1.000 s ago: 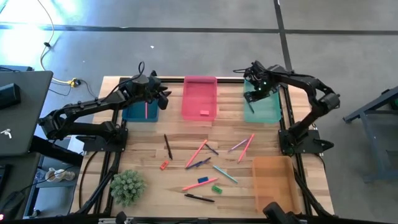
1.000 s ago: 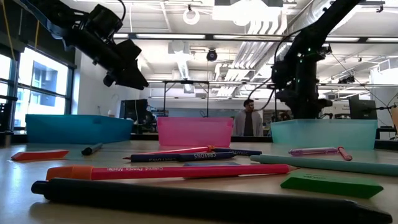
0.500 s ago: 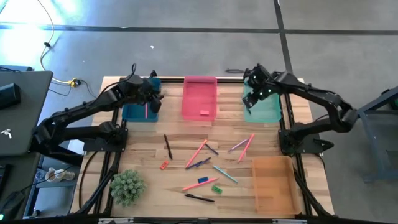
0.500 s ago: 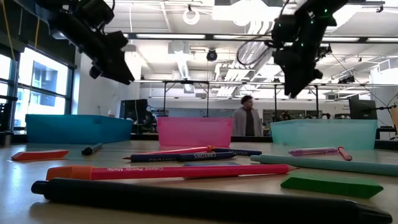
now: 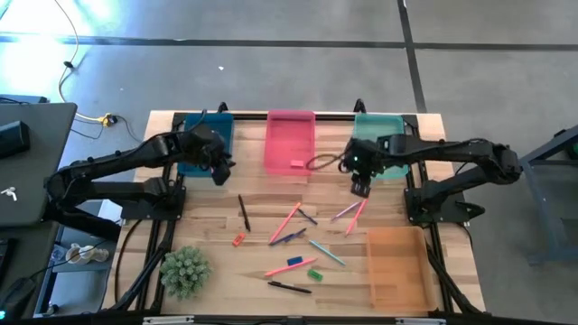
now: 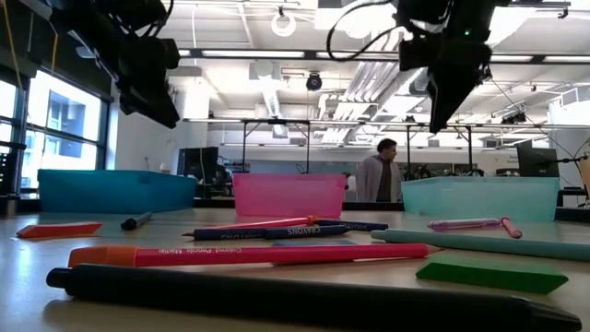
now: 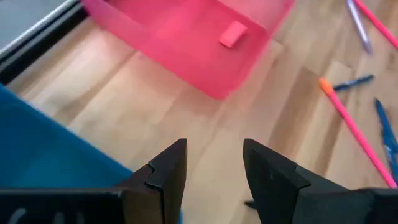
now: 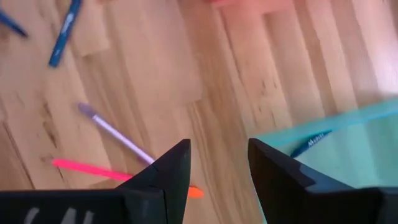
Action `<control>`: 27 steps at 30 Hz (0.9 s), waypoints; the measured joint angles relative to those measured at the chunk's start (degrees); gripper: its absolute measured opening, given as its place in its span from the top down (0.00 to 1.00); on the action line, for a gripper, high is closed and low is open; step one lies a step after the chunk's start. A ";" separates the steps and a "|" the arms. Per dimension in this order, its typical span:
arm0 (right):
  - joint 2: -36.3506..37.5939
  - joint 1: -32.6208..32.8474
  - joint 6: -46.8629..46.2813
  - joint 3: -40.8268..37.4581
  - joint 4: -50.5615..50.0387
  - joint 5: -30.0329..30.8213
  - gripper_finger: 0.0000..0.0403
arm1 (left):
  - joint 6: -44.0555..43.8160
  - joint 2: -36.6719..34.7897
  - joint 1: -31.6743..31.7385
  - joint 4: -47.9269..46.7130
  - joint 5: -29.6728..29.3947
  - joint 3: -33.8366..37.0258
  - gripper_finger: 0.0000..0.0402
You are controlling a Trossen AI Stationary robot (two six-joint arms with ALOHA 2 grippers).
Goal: Sort crayons/erasers/pens/pencils in bins
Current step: Put the purple pen into the orange bin
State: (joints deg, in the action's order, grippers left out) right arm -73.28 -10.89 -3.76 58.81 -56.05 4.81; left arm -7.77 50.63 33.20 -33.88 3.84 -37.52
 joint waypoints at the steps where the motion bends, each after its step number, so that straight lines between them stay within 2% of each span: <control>1: 0.00 1.22 0.28 0.00 -0.02 0.72 0.62 | -0.45 0.00 -0.79 0.14 -0.01 0.00 0.64; 9: -0.01 6.74 1.20 -2.11 -0.19 0.22 0.62 | -4.10 0.00 -6.08 0.45 -0.20 0.00 0.64; 17: -0.32 11.89 1.08 -7.26 5.90 -0.77 0.62 | -5.80 0.02 -9.67 0.71 -2.53 0.00 0.64; 21: -2.58 14.04 4.28 -7.58 7.53 -0.87 0.62 | -6.42 0.04 -10.72 0.78 -3.25 0.00 0.64; 27: -9.82 15.62 9.55 -7.61 10.59 -2.38 0.62 | -8.14 0.04 -11.57 0.97 -3.79 0.02 0.64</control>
State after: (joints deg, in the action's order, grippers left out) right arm -83.09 4.74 5.80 51.20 -45.46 2.44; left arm -15.91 50.68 21.62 -32.91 0.05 -37.50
